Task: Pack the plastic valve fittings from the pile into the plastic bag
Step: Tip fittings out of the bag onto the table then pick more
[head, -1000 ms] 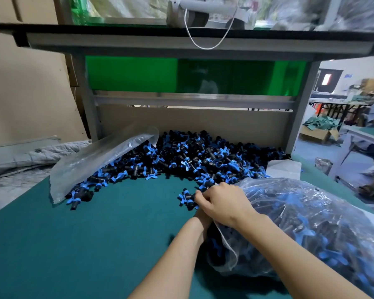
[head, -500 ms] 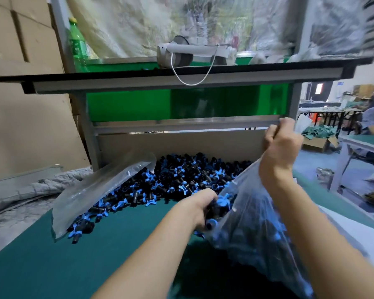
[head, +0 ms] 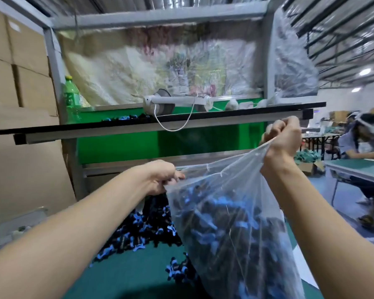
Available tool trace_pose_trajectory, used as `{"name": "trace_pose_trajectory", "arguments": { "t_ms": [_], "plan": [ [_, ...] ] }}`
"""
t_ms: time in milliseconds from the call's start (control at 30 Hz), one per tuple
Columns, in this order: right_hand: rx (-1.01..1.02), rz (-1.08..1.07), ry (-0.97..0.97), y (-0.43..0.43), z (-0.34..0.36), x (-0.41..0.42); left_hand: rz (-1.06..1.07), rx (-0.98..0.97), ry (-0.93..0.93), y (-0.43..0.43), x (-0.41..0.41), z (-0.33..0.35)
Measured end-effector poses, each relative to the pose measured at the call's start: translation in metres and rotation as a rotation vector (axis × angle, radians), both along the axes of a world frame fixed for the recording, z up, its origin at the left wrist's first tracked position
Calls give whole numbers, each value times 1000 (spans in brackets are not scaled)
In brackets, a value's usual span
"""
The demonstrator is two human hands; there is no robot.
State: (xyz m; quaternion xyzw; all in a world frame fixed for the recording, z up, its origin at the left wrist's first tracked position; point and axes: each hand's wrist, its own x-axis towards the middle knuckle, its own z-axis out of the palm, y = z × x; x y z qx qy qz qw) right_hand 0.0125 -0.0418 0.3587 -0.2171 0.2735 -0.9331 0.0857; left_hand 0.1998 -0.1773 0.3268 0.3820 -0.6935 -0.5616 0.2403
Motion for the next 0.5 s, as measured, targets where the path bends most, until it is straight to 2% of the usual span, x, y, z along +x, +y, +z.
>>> {"name": "trace_pose_trajectory", "arguments": {
  "t_ms": [100, 200, 333, 433, 500],
  "plan": [
    [-26, 85, 39, 9, 7, -10, -10, -92, 23, 5, 11, 39],
    [-66, 189, 63, 17, 14, -22, -21, -9, 177, 16, 16, 75],
    [107, 159, 90, 5, 3, -29, 41, 34, 311, 23, 13, 82],
    [250, 162, 65, -6, -30, -29, 82, 37, 329, 22, 4, 61],
    [275, 147, 11, -4, -49, -28, 121, 23, 379, 21, -3, 50]
  ]
}}
